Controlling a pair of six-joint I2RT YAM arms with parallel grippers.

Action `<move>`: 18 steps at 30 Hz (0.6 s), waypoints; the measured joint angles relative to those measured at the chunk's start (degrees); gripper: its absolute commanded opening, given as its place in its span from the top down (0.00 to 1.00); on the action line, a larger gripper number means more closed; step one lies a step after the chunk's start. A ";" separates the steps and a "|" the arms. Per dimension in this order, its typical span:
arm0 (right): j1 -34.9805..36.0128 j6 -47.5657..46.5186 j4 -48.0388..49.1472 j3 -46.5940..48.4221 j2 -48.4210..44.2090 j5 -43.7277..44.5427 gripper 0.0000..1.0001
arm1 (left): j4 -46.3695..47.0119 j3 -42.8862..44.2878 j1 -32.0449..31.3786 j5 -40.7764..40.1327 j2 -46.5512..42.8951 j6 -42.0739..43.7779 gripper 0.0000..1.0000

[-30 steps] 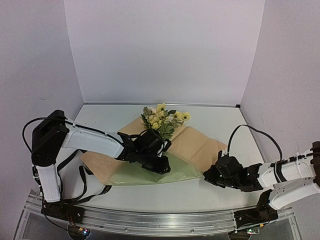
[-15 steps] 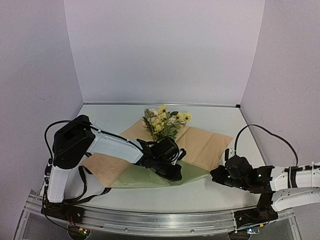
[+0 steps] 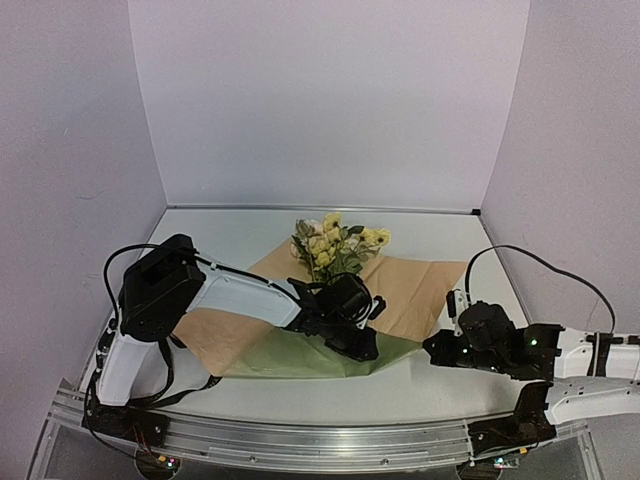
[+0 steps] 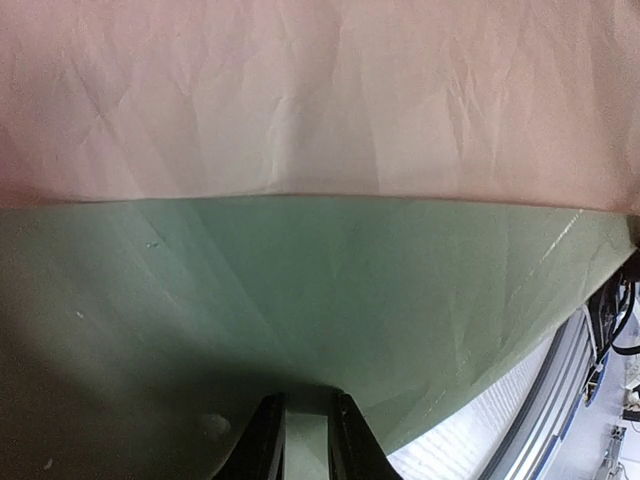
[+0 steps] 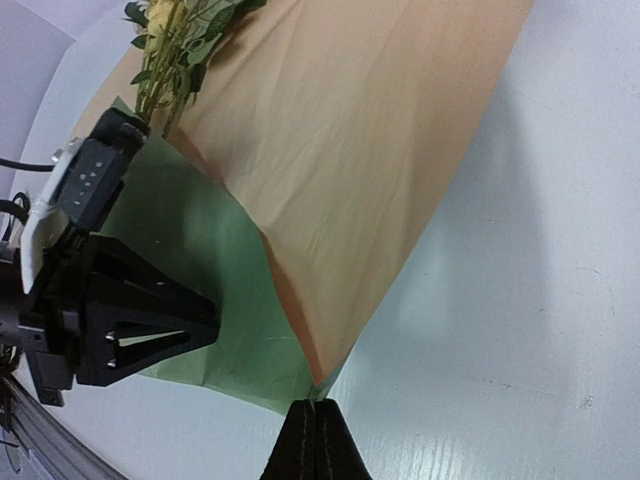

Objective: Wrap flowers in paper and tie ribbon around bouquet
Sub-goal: Fold the one-fourth-folded wrapping paper at the center of the board.

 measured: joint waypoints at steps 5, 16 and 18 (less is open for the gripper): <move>0.00 -2.18 -2.99 2.85 -0.01 -1.04 1.00 | -0.12 1.01 -0.17 0.03 0.65 -0.02 0.82; 0.00 -5.05 -16.75 4.99 -3.46 5.87 1.00 | 0.05 -8.18 0.69 -2.26 -10.73 -1.92 0.69; 0.00 -5.42 -19.03 5.48 -4.06 7.41 1.00 | 0.17 -13.10 1.00 -2.82 -16.56 -2.97 0.72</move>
